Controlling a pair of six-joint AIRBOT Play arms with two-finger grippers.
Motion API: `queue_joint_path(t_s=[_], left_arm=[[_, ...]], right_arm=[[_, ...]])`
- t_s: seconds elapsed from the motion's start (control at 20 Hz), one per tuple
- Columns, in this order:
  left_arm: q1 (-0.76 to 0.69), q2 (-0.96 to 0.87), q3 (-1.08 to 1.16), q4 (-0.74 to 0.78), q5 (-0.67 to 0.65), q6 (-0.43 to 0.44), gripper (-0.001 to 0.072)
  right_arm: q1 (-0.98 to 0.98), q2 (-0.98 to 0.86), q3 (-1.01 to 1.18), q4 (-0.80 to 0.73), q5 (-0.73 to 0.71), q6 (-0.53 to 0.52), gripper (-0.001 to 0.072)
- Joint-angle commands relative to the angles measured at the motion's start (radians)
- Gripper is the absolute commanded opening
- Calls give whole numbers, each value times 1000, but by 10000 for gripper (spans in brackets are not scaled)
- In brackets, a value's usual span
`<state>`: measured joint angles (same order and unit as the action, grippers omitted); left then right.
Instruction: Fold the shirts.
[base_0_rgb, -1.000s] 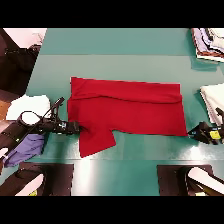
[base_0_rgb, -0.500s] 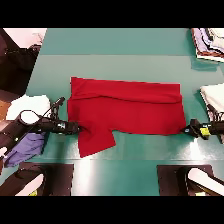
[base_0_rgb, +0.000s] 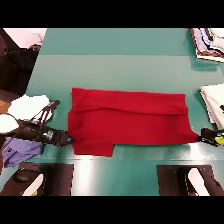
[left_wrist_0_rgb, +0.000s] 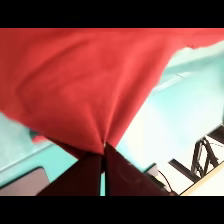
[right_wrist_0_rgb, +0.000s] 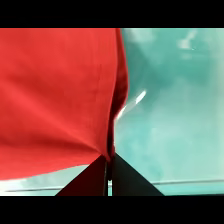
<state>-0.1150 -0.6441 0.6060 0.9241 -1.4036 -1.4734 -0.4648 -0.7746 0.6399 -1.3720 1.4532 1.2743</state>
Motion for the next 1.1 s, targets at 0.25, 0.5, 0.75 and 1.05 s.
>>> queue_joint_path(t_s=[0.25, 0.5, 0.75, 1.05], left_arm=[[0, -217, 287, 76, 276, 42, 29], [0, -486, 373, 92, 417, 41, 29], [1, -596, 387, 90, 585, 18, 30], [1, -597, 457, 91, 556, -19, 716]], right_arm=[[186, -181, 321, 66, -50, 50, 17], [297, -471, 520, 71, -67, 90, 17], [343, -695, 697, 85, -98, 151, 18], [236, -855, 863, 482, -43, 24, 495]])
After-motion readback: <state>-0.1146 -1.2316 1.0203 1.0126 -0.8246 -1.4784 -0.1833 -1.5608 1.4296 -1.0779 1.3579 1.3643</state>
